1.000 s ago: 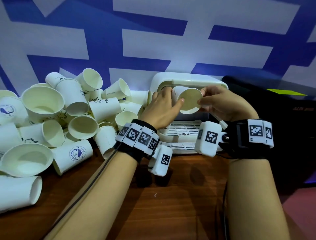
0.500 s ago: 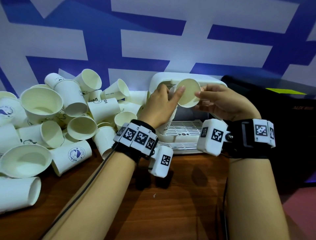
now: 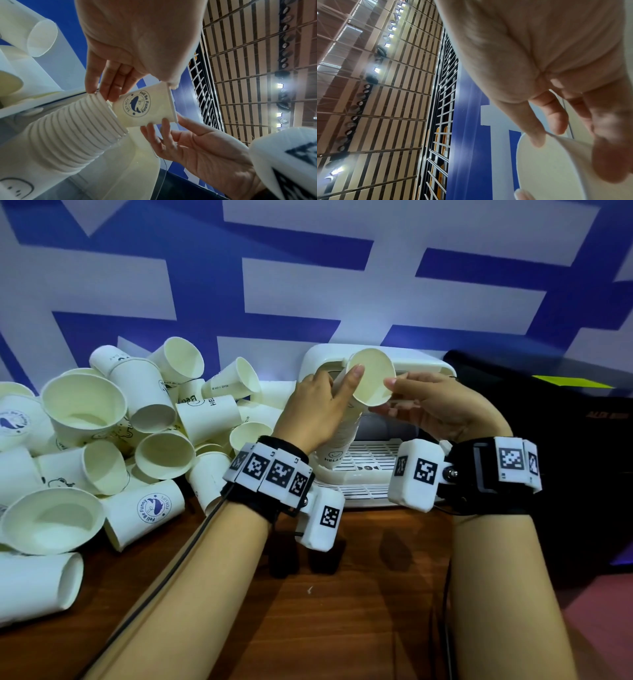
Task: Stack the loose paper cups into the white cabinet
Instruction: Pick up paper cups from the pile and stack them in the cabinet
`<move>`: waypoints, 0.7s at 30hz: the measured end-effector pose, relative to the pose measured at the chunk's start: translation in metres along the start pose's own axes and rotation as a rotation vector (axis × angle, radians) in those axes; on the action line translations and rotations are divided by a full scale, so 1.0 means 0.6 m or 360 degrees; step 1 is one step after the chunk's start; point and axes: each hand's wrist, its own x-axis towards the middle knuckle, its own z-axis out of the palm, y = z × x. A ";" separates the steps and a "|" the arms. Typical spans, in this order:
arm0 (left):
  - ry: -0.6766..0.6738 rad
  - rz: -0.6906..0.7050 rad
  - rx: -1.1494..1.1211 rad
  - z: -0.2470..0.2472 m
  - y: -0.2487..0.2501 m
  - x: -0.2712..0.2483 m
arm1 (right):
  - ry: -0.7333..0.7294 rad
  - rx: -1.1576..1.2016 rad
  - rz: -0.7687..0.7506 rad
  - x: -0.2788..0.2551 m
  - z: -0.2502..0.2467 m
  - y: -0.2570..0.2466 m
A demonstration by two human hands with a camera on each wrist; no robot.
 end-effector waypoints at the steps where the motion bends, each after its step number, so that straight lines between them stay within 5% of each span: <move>1: 0.0016 -0.0006 0.0010 0.001 -0.002 0.001 | -0.0001 0.0027 0.0023 0.001 0.002 0.002; 21: 0.0066 -0.0334 -0.0005 0.002 -0.007 0.006 | 0.0135 0.0206 0.0226 0.035 0.017 0.039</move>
